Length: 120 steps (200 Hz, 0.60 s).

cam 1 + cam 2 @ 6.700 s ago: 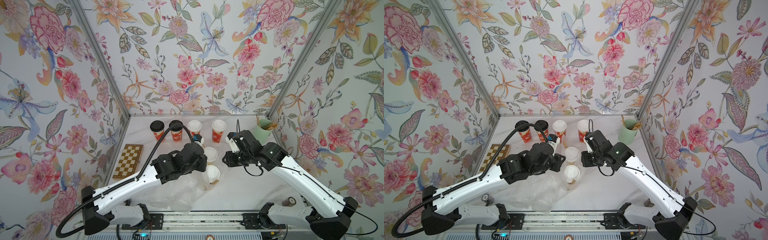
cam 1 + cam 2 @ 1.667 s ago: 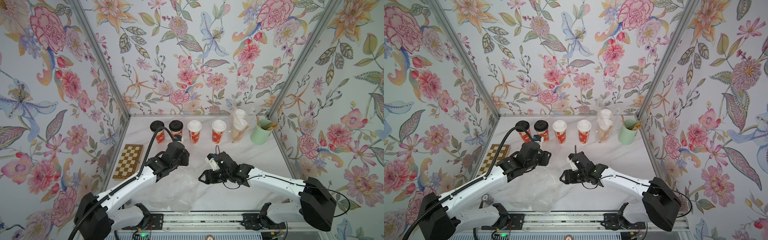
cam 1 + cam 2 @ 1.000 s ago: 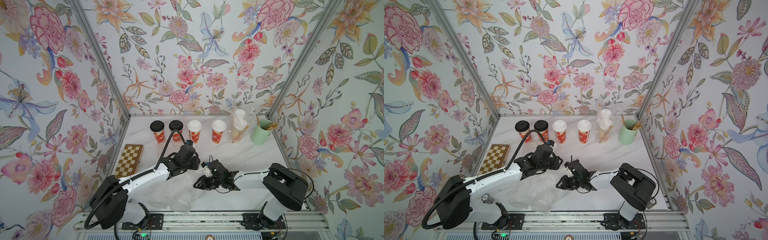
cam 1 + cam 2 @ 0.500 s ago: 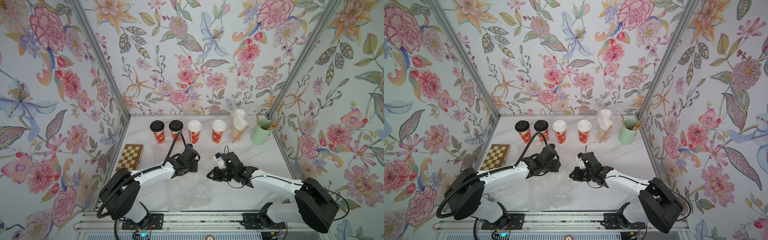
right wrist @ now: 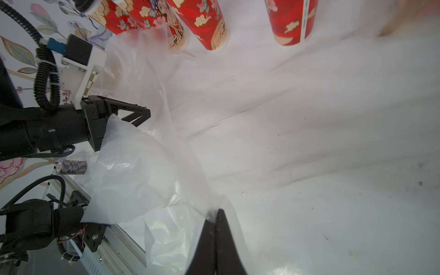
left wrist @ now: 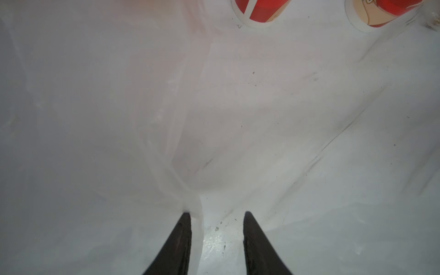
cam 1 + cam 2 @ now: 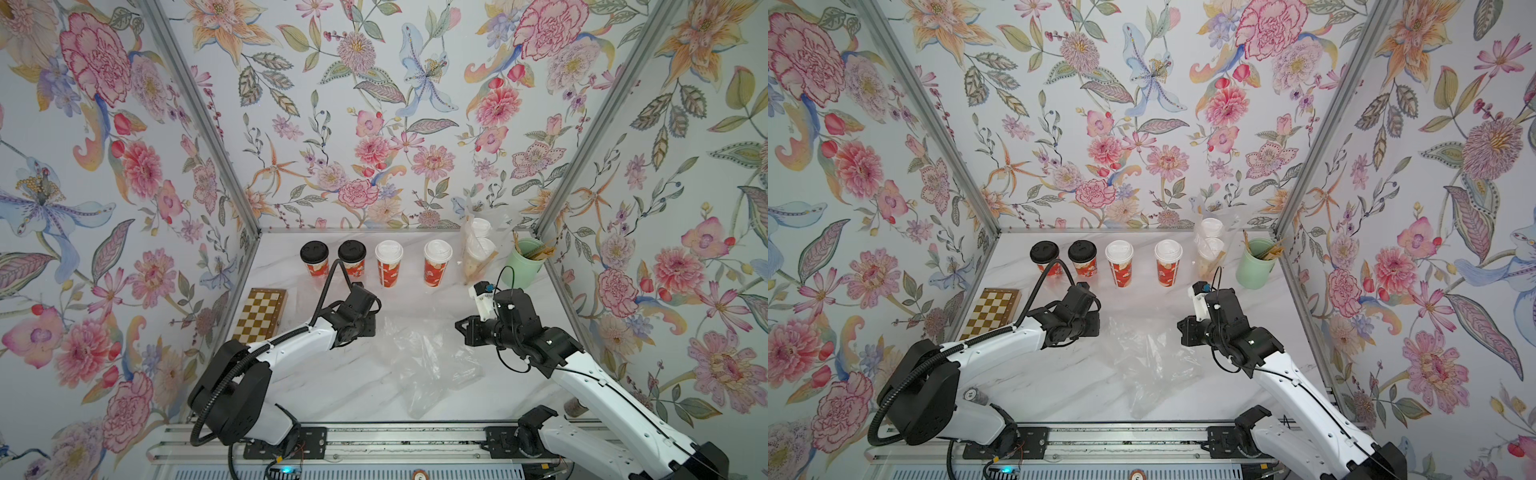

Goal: Pack milk tea into plastic carrier bags
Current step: Adjust the plastic carrier bag at the center of the board.

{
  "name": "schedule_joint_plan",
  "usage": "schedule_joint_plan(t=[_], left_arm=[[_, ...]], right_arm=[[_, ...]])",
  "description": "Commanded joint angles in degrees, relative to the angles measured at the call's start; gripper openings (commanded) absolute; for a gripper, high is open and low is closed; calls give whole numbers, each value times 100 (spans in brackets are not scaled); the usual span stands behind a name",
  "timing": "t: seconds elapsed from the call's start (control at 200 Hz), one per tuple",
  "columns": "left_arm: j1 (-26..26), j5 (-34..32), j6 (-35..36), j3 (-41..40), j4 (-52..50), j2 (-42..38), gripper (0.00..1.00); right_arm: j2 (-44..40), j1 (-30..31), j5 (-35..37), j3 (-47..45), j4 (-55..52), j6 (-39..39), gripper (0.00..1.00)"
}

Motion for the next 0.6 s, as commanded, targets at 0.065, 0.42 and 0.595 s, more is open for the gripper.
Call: schedule_joint_plan(t=[0.065, 0.42, 0.595], left_arm=[[134, -218, 196, 308, -574, -485, 41], [111, 693, -618, 955, -66, -1801, 50], [-63, 1145, -1754, 422, 1232, -2257, 61]], right_arm=[[-485, -16, 792, 349, -174, -754, 0], [-1531, 8, 1115, -649, 2023, -853, 0], [-1619, 14, 1096, -899, 2371, -911, 0]])
